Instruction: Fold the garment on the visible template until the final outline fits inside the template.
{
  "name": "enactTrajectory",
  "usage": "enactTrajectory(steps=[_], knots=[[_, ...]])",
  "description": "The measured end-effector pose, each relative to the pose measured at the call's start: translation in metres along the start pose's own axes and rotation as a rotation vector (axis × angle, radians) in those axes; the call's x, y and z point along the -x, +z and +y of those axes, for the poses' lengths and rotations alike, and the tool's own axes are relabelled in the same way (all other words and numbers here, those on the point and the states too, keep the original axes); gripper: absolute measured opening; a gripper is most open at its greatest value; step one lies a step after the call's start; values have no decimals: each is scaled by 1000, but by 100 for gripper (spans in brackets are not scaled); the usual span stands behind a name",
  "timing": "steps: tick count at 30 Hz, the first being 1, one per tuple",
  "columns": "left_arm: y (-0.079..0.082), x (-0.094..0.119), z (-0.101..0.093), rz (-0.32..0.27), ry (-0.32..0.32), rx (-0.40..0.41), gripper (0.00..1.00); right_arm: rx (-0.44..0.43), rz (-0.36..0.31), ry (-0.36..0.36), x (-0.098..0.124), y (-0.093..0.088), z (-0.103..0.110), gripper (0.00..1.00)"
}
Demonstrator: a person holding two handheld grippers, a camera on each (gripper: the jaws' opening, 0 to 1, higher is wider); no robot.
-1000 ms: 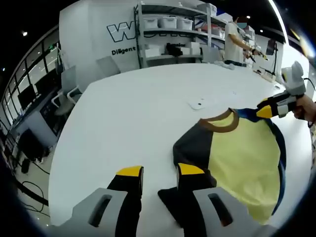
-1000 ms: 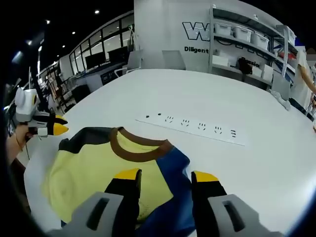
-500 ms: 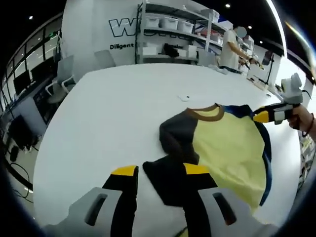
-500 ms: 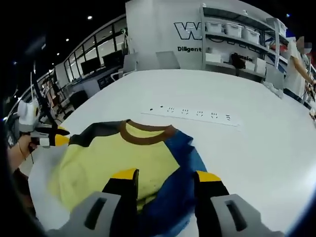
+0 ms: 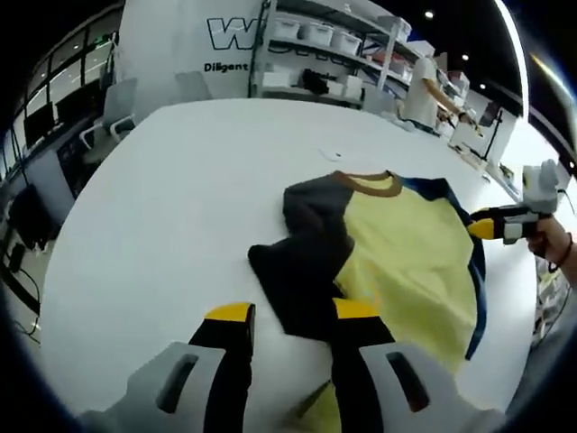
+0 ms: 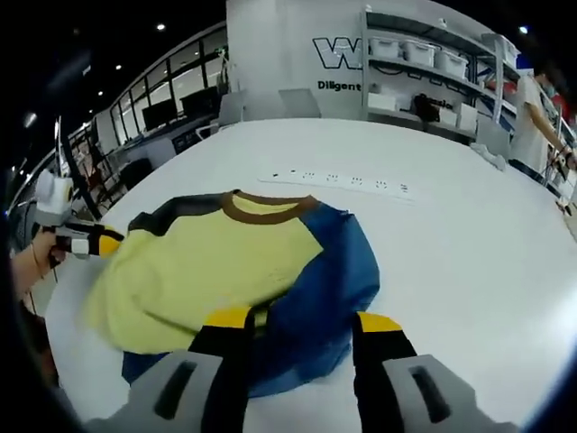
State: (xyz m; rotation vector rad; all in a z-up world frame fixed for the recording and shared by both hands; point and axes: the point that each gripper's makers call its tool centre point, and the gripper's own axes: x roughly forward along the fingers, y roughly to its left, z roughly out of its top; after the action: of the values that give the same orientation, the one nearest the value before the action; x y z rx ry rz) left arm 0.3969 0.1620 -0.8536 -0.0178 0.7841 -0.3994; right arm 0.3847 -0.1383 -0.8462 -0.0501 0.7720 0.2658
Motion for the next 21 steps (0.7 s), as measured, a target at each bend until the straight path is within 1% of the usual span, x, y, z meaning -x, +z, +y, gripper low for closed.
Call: enactTrajectory(steps=[1,2,3,5,8,9,11,12,14,16,19,20,21], knots=[[-2,0,-1,2,-3,-4,29,0,1,0,-1,-2,1,42],[0,0,-1,-13,-5,-12,27,0,4,-4,-1,-5,2,42],[-1,0,-2,-8,-6,-7,26,-1,6,-8,-2,-6,2,41],[0,0,-2,-16,-11,-5,25,-5,14,-12,-3,-10,3,41],[1,0,-8,-16,-26,4,21,-11,24,-34,-3,-17,3,36],[1,0,-10,-16,-26,0,20,-19,22,-39,-3,-18,3,33],[0,1,-8,-13,-10,-9,18,-45,20,-44,-3,-19,3,27],[0,1,-6,-11,-6,-14,15,-45,19,-45,-3,-21,3,25],[-2,2,-2,-4,14,2,10,-54,15,-50,-4,-22,3,20],[-2,2,1,-8,21,9,5,-58,7,-54,-4,-22,2,18],[-1,2,1,-11,20,22,3,-53,10,-48,-4,-22,4,13],[-1,3,2,-12,22,28,3,-54,9,-46,-4,-22,4,8],[-1,4,2,-12,21,33,3,-54,11,-43,-3,-22,4,5]])
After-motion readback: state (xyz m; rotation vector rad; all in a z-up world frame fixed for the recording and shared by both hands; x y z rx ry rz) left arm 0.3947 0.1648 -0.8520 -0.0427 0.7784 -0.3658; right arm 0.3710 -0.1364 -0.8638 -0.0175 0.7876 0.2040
